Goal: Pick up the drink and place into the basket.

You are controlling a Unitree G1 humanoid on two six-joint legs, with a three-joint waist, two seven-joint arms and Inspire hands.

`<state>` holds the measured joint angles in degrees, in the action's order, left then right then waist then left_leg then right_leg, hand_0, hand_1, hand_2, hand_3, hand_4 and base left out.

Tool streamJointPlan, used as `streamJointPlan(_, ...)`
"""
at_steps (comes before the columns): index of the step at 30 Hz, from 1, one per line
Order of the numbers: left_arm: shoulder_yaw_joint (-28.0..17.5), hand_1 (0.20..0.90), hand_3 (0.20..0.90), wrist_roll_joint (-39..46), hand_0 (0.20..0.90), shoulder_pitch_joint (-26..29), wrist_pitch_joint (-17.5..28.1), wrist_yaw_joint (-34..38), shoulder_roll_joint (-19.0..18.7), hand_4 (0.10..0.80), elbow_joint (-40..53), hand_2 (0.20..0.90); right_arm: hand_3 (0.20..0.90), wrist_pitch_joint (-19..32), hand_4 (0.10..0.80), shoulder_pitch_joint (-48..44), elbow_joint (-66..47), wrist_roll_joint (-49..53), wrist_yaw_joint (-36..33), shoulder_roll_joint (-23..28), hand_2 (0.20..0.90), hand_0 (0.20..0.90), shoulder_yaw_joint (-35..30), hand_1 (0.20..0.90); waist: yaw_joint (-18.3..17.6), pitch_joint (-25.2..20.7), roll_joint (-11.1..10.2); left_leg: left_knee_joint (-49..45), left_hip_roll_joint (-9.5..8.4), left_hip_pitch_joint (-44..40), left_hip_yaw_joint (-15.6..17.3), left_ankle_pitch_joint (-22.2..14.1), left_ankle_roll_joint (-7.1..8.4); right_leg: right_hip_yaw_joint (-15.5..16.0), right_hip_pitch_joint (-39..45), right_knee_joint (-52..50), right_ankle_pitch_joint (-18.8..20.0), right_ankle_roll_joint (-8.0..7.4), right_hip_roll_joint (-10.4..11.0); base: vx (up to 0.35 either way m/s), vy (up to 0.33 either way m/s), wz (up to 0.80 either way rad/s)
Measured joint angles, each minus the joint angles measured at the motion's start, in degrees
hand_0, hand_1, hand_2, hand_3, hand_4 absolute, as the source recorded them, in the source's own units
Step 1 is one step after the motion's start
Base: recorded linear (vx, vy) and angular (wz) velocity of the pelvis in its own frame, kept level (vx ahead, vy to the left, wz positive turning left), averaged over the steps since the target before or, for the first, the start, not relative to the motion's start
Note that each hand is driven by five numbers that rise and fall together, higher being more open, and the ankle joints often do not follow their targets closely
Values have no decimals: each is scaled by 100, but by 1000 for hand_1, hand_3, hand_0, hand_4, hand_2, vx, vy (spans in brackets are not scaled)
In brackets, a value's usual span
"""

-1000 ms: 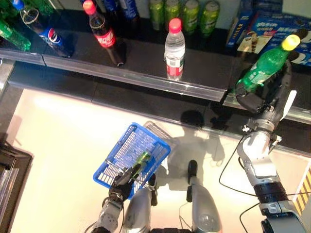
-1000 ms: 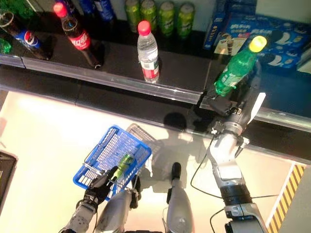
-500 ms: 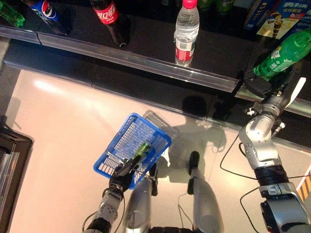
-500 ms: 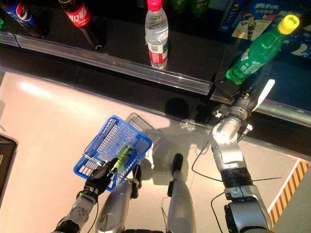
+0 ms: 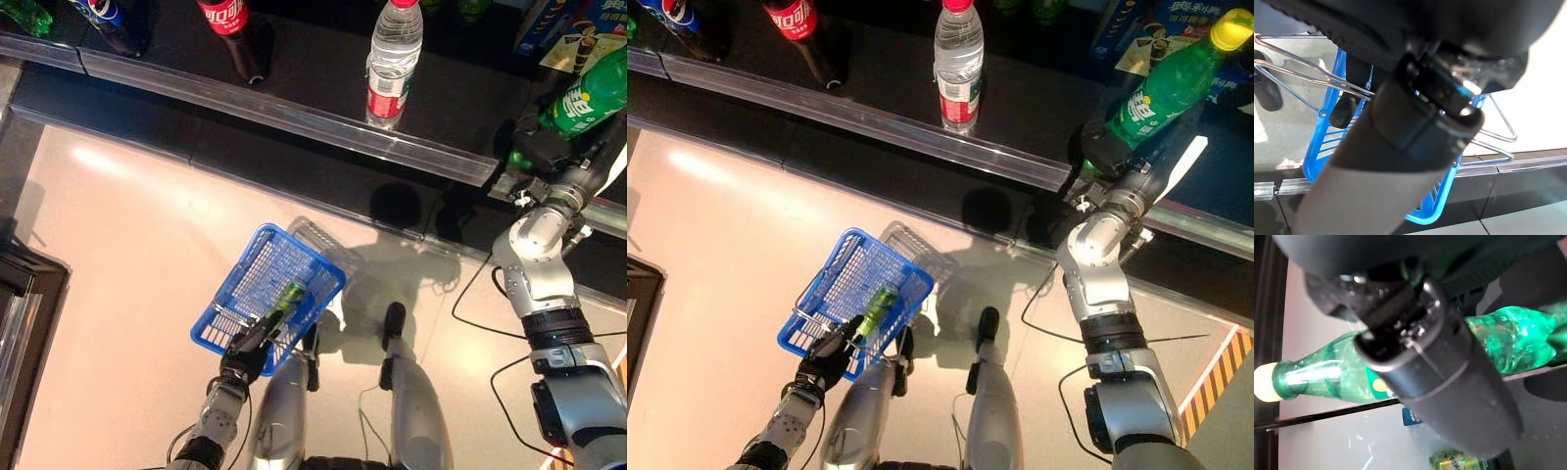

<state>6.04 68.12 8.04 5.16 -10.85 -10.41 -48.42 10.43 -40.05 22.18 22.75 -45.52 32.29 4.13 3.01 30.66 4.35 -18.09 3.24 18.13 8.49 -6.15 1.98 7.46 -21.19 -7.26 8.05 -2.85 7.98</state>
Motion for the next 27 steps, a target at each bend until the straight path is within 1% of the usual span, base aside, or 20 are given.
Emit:
streamJointPlan(6, 0, 300, 200, 0, 300, 2, -60, 0, -6, 100, -11, 300, 200, -30, 100, -18, 224, 120, -10, 7, 300, 300, -12, 300, 16, 1, 3, -17, -28, -43, -43, 10, -8, 16, -8, -171, -89, -2, 38, -13, 21, 5)
streamJointPlan(12, -9, 300, 200, 24, 300, 1, -176, -11, -9, 100, -23, 300, 200, -55, 100, -23, 335, 206, -10, 80, 300, 300, -30, 300, 17, 22, 63, -39, -87, -123, -75, 22, -24, 21, -7, -414, -210, -14, 113, -21, 42, 4)
streamJointPlan(18, -9, 300, 200, 74, 300, -16, -187, -17, -7, 100, -24, 300, 200, -62, 100, 25, 400, 205, -10, 122, 300, 300, -134, 300, 34, 26, 71, -101, -107, -210, -112, 22, -23, 41, 36, -613, -298, -1, 156, -28, 43, 4)
streamJointPlan(19, -13, 300, 200, 102, 300, -28, -187, -17, -5, 100, -23, 300, 200, -71, 100, 92, 388, 199, -10, 122, 300, 300, -148, 300, 25, 26, 71, -108, -114, -242, -115, 22, -24, 40, 56, -663, -341, 20, 167, -14, 58, 1)
streamJointPlan(22, -78, 300, 200, 188, 300, -103, -185, -21, 39, 100, -12, 300, 200, -209, 100, 409, 234, 40, -10, 122, 300, 300, -268, 300, 17, 25, 72, -96, -126, -373, -119, 20, -25, 39, 157, -731, -430, 22, 187, 11, 53, 2)
streamJointPlan(26, -349, 300, 200, 298, 300, -349, -191, -22, 159, 100, 59, 300, 200, -323, 100, 1431, -700, -302, 12, 113, 300, 300, -587, 300, -23, 23, 77, 23, -128, -693, -117, 19, -24, 43, 419, -739, -501, 8, 191, 43, 39, 0)
streamJointPlan(27, -394, 300, 200, 298, 300, -400, -192, -22, 186, 100, 87, 300, 200, -323, 100, 1570, -829, -358, 33, 105, 300, 300, -623, 300, -39, 23, 77, 44, -128, -753, -115, 14, -22, 39, 467, -739, -519, 4, 191, 29, 38, -2)
